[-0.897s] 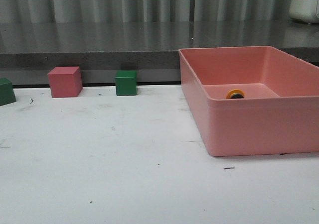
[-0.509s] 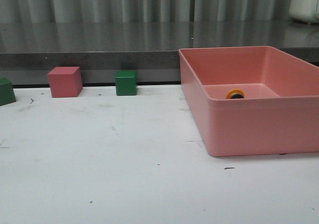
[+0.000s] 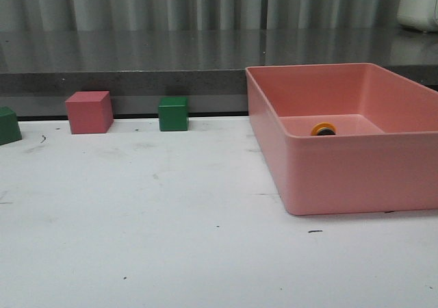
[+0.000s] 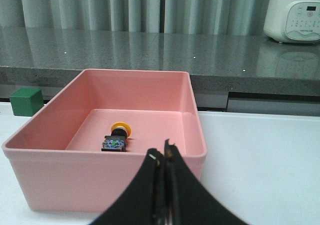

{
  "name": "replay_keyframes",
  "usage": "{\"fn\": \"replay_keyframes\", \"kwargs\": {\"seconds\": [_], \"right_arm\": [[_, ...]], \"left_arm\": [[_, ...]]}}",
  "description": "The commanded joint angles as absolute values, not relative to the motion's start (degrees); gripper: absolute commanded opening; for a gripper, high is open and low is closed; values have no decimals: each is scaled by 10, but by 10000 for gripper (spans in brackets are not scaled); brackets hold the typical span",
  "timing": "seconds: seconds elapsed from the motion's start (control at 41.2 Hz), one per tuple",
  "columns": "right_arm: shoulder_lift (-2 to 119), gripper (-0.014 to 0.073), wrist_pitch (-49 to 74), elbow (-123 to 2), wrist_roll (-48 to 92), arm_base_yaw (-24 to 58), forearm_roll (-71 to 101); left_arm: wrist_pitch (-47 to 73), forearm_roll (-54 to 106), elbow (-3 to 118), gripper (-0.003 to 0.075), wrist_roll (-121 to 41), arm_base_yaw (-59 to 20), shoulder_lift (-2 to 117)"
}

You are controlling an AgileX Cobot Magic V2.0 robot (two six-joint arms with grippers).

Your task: Place and stand button with both arms

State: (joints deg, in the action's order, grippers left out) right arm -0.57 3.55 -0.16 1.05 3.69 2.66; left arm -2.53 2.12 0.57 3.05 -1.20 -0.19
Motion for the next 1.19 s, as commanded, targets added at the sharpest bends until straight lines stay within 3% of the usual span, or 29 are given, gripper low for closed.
{"fn": "replay_keyframes", "kwargs": {"seconds": [0.0,0.461,0.994,1.067,1.164], "right_arm": [[-15,-68,17,-67,12,37,19],[158,-68,200,-341,12,37,19],[277,-62,234,-334,12,37,19],[281,-4,237,-334,12,37,19],[281,226,237,-334,12,37,19]], "left_arm": [[-82,27,64,-20,35,-10,-14],[202,21,384,-20,35,-10,158],[252,23,374,-19,35,-10,266],[254,23,374,-5,35,-10,274],[254,23,374,139,35,-10,277]]}}
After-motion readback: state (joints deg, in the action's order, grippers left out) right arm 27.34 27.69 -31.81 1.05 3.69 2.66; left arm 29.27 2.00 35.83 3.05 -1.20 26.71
